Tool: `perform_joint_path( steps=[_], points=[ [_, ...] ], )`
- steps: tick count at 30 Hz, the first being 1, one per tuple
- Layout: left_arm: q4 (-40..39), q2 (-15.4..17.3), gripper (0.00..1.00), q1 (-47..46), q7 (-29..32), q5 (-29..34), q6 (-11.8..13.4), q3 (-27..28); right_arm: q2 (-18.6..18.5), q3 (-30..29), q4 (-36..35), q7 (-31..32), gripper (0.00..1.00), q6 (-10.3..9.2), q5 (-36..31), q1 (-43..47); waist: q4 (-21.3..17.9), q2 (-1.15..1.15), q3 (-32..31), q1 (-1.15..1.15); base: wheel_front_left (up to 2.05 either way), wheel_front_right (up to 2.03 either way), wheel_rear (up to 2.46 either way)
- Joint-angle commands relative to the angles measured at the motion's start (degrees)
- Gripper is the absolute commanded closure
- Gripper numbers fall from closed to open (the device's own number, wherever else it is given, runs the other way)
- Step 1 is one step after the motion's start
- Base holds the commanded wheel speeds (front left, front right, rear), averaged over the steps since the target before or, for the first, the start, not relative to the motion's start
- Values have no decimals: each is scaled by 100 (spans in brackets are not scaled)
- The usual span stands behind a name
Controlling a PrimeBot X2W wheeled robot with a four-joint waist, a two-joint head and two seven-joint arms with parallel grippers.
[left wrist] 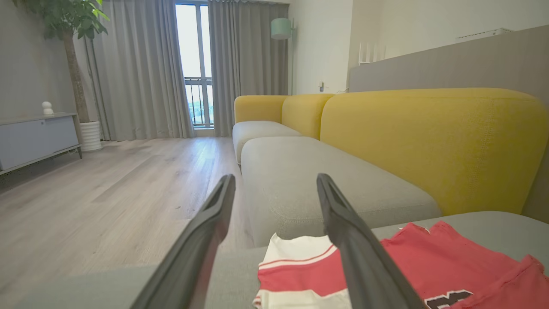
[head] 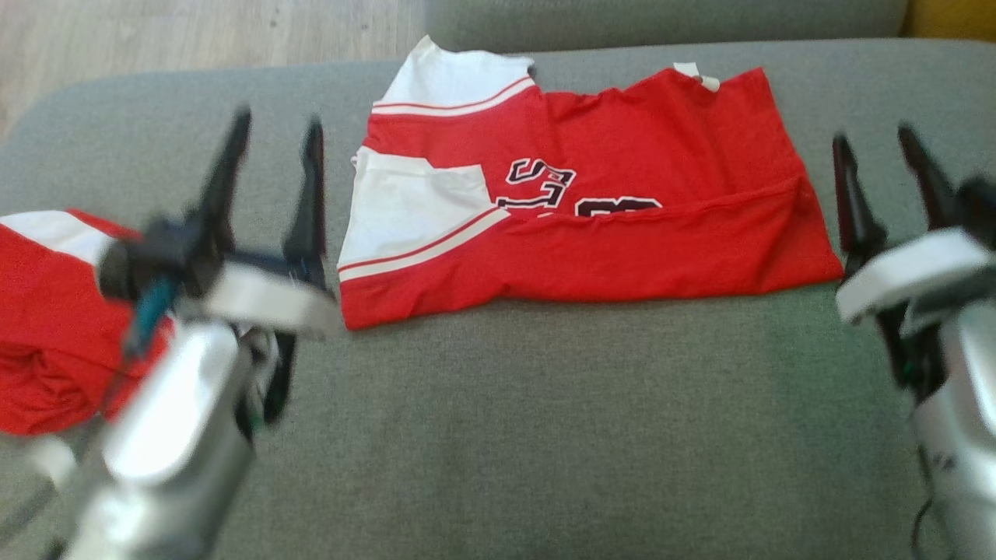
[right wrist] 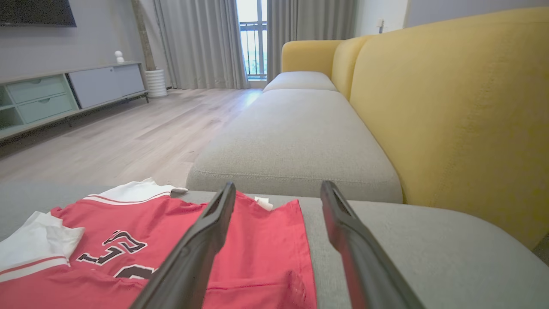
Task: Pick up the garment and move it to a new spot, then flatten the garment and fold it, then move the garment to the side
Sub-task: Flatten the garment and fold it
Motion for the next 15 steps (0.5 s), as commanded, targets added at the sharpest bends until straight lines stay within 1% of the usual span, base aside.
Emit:
perform_joint_path(
  steps=[1,2,3,7,11,15],
  points=[
    [-293,98,0,67,-43,103,76,370,117,-99,-251,-117,0,39,-119,99,0,0,-70,1,0,0,0],
    [-444,24,0,302,-43,174,96,477,236,-252,-298,-167,0,39,-217,266,-4,0,-102,1,0,0,0],
    [-659,-119,0,741,-43,300,88,666,506,-568,-411,-236,0,39,-435,572,-30,0,-145,1,0,0,0],
    [-780,-343,0,1442,-44,662,35,868,1050,-1035,-666,-318,0,39,-876,1126,-100,0,-240,1,0,0,0],
    [-708,-625,0,1997,-44,872,-54,1035,1374,-1262,-817,-356,0,39,-1202,1592,-165,0,-342,1,0,0,0],
    [-655,-849,0,2373,-44,1043,-146,1307,1513,-1308,-928,-361,0,39,-1342,1841,-240,0,-398,1,0,0,0]
  ],
)
